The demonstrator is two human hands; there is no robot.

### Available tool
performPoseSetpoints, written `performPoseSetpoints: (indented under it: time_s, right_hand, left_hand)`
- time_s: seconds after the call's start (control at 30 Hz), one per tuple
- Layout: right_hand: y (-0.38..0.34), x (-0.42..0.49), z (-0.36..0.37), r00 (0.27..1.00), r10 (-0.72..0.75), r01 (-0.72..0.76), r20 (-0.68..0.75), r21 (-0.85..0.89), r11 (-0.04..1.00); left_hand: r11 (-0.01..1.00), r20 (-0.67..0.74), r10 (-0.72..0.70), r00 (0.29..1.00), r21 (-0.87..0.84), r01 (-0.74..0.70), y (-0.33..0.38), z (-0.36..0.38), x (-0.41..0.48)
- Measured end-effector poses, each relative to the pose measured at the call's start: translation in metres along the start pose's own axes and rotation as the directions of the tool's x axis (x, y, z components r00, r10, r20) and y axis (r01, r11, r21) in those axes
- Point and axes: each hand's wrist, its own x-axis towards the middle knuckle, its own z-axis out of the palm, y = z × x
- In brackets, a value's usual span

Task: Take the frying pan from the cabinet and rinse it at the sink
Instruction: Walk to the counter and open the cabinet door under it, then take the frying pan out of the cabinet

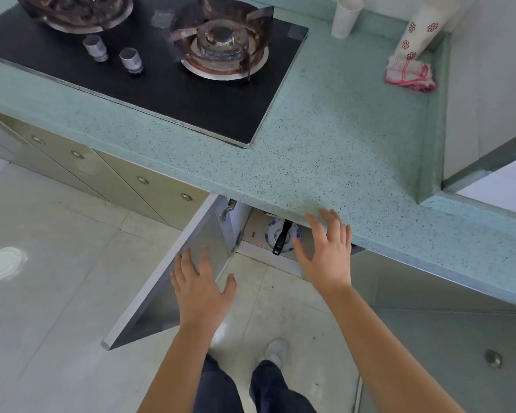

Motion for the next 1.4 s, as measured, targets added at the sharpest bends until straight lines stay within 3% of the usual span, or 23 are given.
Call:
performPoseSetpoints:
  time_s: [0.1, 0.2, 0.47, 0.67, 0.93, 1.07, 1.17, 1.27, 1.33, 1.4]
  right_hand:
    - [0.003, -0.022, 0.011, 0.99, -0.084, 0.09, -0.115, 0.049, 0.995]
    - [0.008, -0.044, 0.04, 0.986, -0.111, 0.121, -0.123, 0.076, 0.99]
    - [0.057, -0.042, 0.177, 0.998, 0.069, -0.069, 0.004, 0.109, 0.992]
    - [0.097, -0.007, 0.279, 0.992, 0.129, -0.126, -0.018, 0.091, 0.988]
    - [0.165, 0.054, 0.402, 0.976, 0.203, -0.187, -0.078, 0.173, 0.967]
    - [0.193, 0.077, 0.433, 0.941, 0.316, -0.278, -0.122, 0.253, 0.927]
    - [0.211, 0.088, 0.452, 0.911, 0.387, -0.329, -0.143, 0.315, 0.89]
    - [0.228, 0.099, 0.467, 0.886, 0.46, -0.4, -0.065, 0.394, 0.827]
    - [0.236, 0.104, 0.474, 0.852, 0.522, -0.471, 0.027, 0.472, 0.745]
    - [0.24, 0.105, 0.48, 0.791, 0.592, -0.552, 0.156, 0.599, 0.58]
  left_hand:
    - [0.997, 0.035, 0.079, 0.996, -0.026, -0.078, 0.011, 0.01, 0.008]
    - [0.977, 0.01, 0.213, 0.977, -0.011, -0.213, 0.012, 0.038, 0.023]
    - [0.945, 0.021, 0.323, 0.946, -0.069, -0.321, -0.006, 0.168, 0.093]
    - [0.907, -0.062, 0.386, 0.92, -0.154, -0.391, -0.02, 0.255, 0.146]
    - [0.829, -0.142, 0.555, 0.82, 0.021, -0.558, -0.012, 0.374, 0.231]
    - [0.872, -0.146, 0.463, 0.874, -0.101, -0.479, -0.001, 0.424, 0.262]
    - [0.902, 0.0, 0.209, 0.978, -0.386, -0.193, 0.011, 0.445, 0.27]
    - [0.85, 0.064, 0.115, 0.991, -0.522, -0.065, 0.017, 0.474, 0.277]
    - [0.823, 0.075, 0.105, 0.992, -0.566, -0.044, 0.02, 0.49, 0.28]
    - [0.818, 0.095, 0.116, 0.989, -0.574, -0.041, 0.02, 0.503, 0.282]
